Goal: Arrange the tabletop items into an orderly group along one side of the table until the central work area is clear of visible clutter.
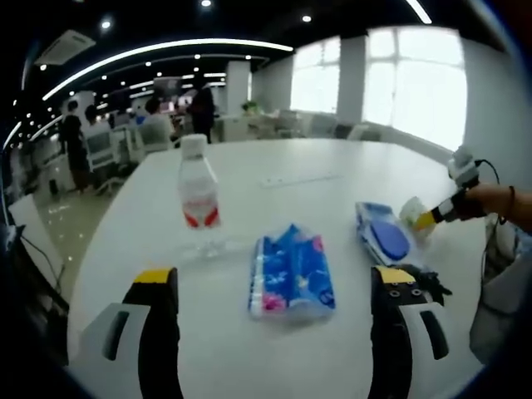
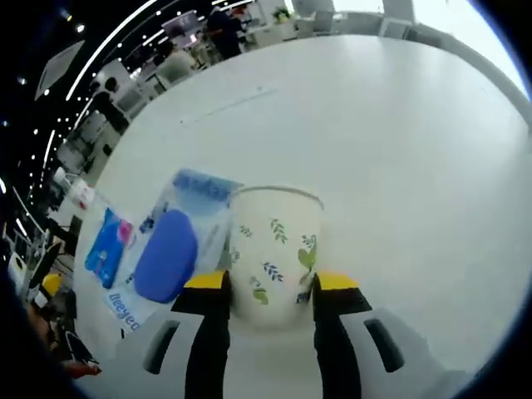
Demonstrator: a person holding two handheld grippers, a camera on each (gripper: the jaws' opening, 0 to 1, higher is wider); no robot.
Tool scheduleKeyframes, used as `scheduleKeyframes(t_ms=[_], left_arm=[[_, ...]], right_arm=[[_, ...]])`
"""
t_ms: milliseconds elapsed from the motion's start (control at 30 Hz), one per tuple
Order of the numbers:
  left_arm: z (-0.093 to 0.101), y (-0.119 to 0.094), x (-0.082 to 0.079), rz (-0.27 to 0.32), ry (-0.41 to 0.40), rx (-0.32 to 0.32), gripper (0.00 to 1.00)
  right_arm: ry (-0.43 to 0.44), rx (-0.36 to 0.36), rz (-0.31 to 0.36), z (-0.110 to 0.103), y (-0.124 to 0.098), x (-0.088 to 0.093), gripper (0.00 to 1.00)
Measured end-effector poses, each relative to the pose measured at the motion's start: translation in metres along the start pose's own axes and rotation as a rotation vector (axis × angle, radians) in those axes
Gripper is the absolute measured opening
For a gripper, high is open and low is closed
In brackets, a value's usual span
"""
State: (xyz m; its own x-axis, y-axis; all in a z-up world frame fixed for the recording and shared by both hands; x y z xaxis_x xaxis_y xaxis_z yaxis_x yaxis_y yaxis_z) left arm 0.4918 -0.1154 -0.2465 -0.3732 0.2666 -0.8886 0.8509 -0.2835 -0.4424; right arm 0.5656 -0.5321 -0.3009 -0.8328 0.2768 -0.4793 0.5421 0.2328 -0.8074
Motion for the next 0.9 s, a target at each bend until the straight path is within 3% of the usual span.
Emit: scheduleKeyframes(t_ms=[167, 300, 500, 700, 900], left_arm=[[-0.001, 0.002, -0.001, 0.009, -0.002, 0.013, 0.91], [0.001, 0.002, -0.007, 0.004, 0.083, 0.018, 0.91], [0.003, 0.003, -0.011, 0.017, 0.081, 0.045, 0.91], [0.008, 0.001, -0.015, 0.047, 0.058, 0.071, 0.91], [0.014, 0.0, -0.018, 0.049, 0.068, 0.092, 0.91]], right_arm=[[-0.024, -0.004, -0.005, 0.0, 0.0, 0.0, 0.38], [-0.041, -0.006, 0.002, 0.0, -0.003, 0.0, 0.37], [-0.131, 0.014, 0.062, -0.005, -0.013, -0.008, 0.37], [-0.125, -0.049, 0.111, -0.017, -0.022, -0.015, 0.37], [-0.175, -0.135, 0.16, -0.036, -0.032, -0.018, 0.37]])
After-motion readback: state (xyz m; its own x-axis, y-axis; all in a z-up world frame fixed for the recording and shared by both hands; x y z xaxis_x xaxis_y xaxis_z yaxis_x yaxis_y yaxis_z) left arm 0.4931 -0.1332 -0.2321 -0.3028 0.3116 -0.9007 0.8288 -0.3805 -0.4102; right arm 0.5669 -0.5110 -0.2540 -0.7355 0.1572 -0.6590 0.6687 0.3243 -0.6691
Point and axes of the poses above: the point that each gripper's makers call its tool centre point, and the gripper's own axes: y roughly forward along the fingers, z roughly to its right, x roughly out of its underside, the point moved 10 cm from there along -y, roughly backward along the fingers, and after that the axes turned 11 degrees about y, right-handed, at the moved point
